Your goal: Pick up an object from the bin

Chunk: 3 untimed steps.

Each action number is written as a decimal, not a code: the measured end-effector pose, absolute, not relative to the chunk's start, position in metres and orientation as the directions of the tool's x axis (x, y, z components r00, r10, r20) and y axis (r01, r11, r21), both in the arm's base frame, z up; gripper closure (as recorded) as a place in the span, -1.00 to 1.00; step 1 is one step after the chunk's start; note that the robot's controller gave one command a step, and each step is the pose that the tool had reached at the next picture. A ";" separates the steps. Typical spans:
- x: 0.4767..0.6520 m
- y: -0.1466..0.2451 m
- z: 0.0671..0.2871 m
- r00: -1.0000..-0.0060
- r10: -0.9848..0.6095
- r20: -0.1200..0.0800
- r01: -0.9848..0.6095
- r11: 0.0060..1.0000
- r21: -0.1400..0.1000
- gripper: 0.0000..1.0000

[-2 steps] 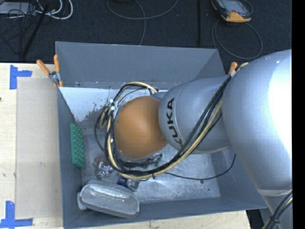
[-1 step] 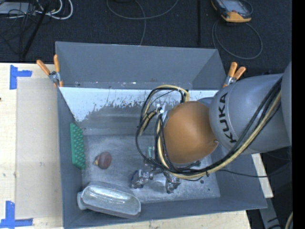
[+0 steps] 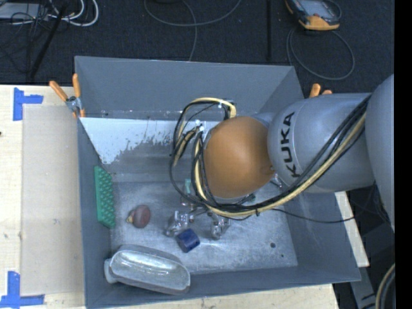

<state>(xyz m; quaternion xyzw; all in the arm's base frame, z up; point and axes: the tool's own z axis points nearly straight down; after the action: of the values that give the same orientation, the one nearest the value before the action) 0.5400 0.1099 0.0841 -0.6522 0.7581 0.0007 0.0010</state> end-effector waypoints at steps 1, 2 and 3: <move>0.563 0.087 0.151 -0.085 -0.996 -0.002 -0.996 0.085 -0.006 -1.00; 0.512 0.108 0.074 0.039 -0.999 -0.001 -0.999 -0.039 0.011 -1.00; 0.515 0.107 0.077 0.035 -0.999 -0.002 -0.999 -0.035 0.002 1.00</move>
Offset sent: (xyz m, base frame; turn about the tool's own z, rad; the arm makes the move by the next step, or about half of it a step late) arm 0.0210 -0.0221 0.0634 -0.0696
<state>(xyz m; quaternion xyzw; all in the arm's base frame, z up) 0.5153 0.1070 0.0775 -0.7195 0.6945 0.0014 -0.0001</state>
